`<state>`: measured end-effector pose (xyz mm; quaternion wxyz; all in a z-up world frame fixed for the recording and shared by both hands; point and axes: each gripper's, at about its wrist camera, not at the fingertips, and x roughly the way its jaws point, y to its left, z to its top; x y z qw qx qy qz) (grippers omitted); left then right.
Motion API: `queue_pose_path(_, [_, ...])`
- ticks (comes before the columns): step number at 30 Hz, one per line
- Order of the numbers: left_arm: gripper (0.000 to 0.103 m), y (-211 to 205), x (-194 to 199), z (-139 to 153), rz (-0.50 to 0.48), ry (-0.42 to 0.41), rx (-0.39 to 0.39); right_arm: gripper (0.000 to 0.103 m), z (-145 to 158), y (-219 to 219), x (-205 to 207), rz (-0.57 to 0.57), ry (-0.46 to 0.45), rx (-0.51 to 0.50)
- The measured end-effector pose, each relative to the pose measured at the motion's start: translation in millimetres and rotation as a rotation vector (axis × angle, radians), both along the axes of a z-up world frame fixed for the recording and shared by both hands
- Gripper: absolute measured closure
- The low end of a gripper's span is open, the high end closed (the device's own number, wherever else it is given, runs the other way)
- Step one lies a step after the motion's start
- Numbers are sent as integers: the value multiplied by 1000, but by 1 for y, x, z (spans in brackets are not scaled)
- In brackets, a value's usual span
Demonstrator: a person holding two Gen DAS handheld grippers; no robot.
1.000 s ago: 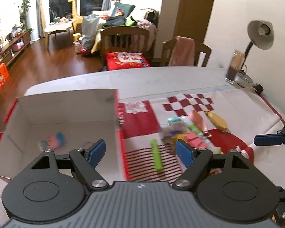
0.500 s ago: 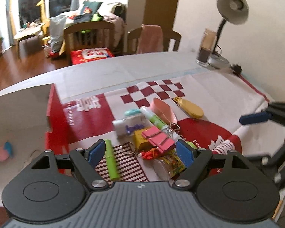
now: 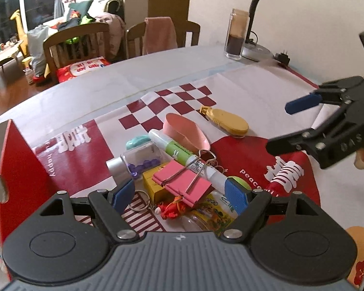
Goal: Organize rigid objects
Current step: 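Withdraw both tools from the box back toward the item pile, then grasp the pink binder clip with the left tool while the right tool grasps the yellow brush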
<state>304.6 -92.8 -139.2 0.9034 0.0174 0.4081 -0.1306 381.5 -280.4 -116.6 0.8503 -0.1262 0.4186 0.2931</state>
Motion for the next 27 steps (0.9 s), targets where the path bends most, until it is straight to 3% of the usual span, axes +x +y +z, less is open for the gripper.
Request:
queue_pose_path(9, [22, 10, 21, -14, -58, 43, -62, 10, -22, 0, 35, -25, 22, -31])
queue_pose_path(21, [22, 5, 26, -25, -96, 37, -89, 24, -44, 13, 71, -40, 40, -47])
queue_pose_path(27, [35, 7, 25, -23, -78, 22, -83, 30, -54, 15, 78, -48, 70, -32])
